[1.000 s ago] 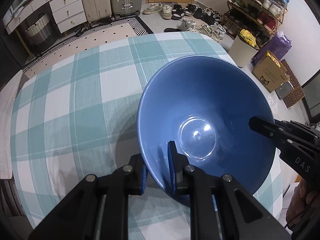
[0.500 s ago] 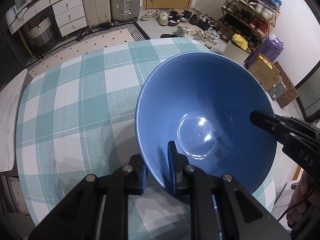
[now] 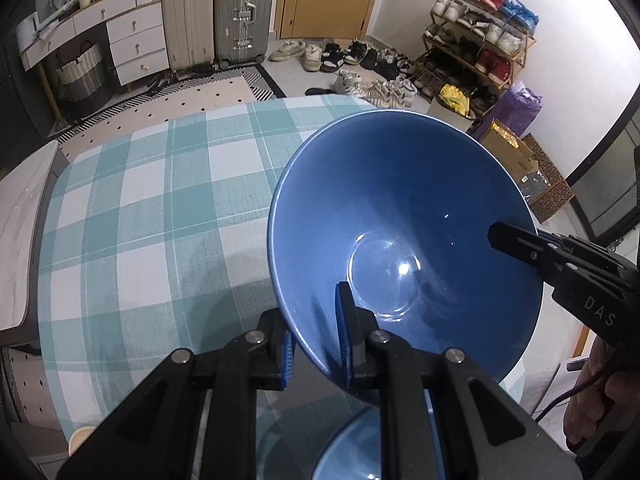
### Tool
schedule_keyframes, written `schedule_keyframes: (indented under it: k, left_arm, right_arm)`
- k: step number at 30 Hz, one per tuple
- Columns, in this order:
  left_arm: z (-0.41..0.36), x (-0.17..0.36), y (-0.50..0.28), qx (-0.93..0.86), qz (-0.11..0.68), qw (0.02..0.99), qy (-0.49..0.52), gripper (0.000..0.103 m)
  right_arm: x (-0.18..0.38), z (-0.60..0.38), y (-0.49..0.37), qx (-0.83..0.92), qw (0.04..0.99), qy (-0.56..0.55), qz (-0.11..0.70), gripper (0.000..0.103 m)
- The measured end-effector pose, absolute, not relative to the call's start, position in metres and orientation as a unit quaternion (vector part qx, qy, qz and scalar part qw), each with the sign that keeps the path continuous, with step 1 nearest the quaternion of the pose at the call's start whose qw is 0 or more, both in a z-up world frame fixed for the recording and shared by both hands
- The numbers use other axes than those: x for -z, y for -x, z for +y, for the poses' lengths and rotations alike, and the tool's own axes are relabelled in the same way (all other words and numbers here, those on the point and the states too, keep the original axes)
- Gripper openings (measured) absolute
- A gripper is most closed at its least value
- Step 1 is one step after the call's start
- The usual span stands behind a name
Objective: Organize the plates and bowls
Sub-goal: 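Lift the dark blue bowl with both grippers and carry it toward the nested bowls, then lower the dark blue bowl into the nested blue bowls and open both grippers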
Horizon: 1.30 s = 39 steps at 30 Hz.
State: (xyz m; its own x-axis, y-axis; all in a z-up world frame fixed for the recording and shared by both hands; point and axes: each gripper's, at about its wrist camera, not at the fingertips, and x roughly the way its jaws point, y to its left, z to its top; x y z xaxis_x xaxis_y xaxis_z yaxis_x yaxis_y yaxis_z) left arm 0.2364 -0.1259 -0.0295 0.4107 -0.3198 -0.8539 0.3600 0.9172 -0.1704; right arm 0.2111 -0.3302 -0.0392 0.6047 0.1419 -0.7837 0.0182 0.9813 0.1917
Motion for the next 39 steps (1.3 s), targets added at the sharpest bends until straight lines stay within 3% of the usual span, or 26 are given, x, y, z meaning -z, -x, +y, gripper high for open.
schedule_keyframes:
  k: [14,39]
  left_arm:
    - [-0.100,0.017,-0.181,0.200,0.487,0.850,-0.011,0.016]
    - [-0.088,0.040,-0.107,0.222,0.499,0.838,-0.013,0.016]
  right_arm:
    - [0.011,-0.298,-0.132,-0.046,0.904,-0.077,0.419,0.012]
    - [0.034,-0.288,-0.058,-0.054,0.898,-0.098,0.425,0.012]
